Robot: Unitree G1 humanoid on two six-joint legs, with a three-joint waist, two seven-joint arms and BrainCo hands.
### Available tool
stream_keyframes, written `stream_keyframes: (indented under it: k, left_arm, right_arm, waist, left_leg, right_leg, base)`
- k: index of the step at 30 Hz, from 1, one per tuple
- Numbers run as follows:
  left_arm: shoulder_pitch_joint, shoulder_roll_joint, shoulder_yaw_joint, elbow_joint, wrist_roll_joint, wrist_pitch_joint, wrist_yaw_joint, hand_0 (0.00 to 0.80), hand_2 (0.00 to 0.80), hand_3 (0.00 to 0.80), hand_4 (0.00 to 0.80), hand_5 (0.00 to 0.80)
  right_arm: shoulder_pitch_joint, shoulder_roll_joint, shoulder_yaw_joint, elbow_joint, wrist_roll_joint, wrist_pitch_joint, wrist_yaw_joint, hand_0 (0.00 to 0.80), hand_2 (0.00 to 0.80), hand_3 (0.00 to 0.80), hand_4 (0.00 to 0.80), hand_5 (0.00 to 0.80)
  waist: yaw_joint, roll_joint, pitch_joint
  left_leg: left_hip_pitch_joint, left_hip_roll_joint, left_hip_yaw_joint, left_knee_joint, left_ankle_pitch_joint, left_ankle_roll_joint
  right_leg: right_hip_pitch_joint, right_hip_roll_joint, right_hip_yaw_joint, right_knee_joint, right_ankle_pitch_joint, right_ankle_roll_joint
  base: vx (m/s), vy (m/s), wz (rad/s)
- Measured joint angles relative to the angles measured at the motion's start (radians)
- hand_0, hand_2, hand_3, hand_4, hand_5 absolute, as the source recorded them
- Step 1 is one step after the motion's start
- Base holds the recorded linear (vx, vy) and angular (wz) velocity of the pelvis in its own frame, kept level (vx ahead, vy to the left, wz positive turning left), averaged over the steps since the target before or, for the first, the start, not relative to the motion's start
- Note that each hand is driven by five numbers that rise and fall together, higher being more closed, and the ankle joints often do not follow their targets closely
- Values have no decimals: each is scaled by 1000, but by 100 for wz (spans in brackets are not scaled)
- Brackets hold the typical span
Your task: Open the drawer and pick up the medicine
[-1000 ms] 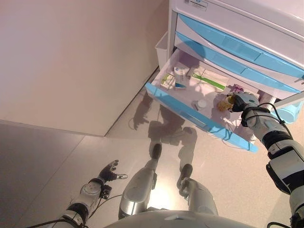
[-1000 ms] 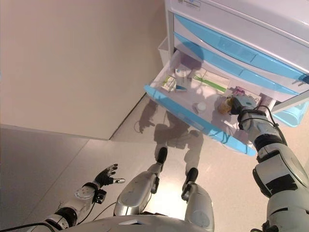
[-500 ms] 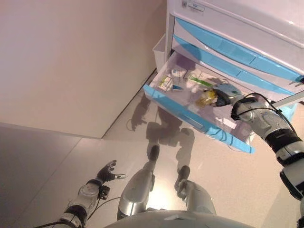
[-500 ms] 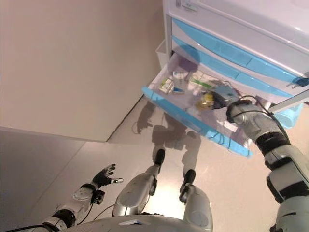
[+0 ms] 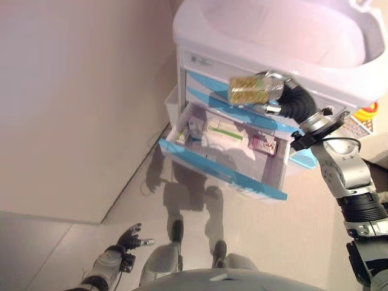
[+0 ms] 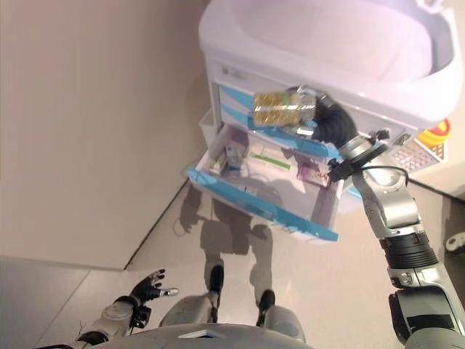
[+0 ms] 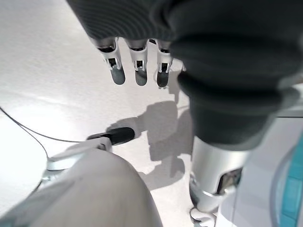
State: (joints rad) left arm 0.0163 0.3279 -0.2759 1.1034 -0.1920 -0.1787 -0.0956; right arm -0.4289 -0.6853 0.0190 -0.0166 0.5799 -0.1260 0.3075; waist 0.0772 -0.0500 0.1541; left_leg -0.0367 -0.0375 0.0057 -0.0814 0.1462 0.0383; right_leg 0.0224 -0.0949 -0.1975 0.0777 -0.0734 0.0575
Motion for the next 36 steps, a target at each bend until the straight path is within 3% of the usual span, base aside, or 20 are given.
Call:
stream_keyframes:
  k: [5,9,15,18,27,31,36]
  left_arm:
    - [19,-4,-2,39,26,1,0,0,0,0,0,0]
    - [22,-4,-2,63,26,5,0,0,0,0,0,0]
    - [18,3,-2,71,25,32,0,0,0,0,0,0]
    - [16,13,-2,71,25,52,0,0,0,0,0,0]
    - [24,60,-1,73,22,70,0,0,0,0,0,0]
    - [24,72,0,69,16,70,0,0,0,0,0,0]
    - [30,81,9,69,16,71,0,0,0,0,0,0]
  right_arm:
    - [-56,-14,-46,90,28,-1,-106,800,800,800,800,800]
    - [-118,-102,-43,257,17,4,-165,800,800,800,800,800]
    - [-312,-274,47,622,-9,39,-195,800,800,800,800,800]
    - [-404,-324,163,735,-67,47,-192,800,800,800,800,800]
    - [-684,-409,447,1004,-350,111,-104,800,800,800,800,800]
    - [-764,-443,550,1038,-459,141,-15,800,800,800,800,800]
    - [-793,-444,598,1040,-535,182,101,800,800,800,800,800]
  waist:
    - [-1,-3,-23]
    - [10,-4,-31]
    - [36,-17,-39]
    - [47,-29,-42]
    - [117,-70,-29]
    - [143,-91,-19]
    - [166,-114,-7]
  left_leg:
    - [45,2,2,-7,-9,-8]
    - [64,1,1,-7,-11,-4]
    - [81,0,-11,-7,-13,-5]
    - [86,1,-17,-6,-13,-6]
    - [96,-1,-47,-6,-17,-15]
    - [89,-4,-68,-6,-14,-16]
    - [88,-13,-85,-6,-13,-15]
  right_leg:
    - [58,7,0,-40,0,0]
    - [85,8,-1,-50,0,0]
    - [114,11,-6,-65,0,0]
    - [126,15,-12,-78,1,0]
    - [158,19,-40,-98,1,-1]
    - [164,19,-62,-108,1,-1]
    - [178,19,-67,-122,1,-1]
  base:
    - [43,29,0]
    - [39,29,2]
    - [37,11,5]
    - [49,-4,4]
    - [50,-16,10]
    - [44,-10,16]
    - [36,-3,11]
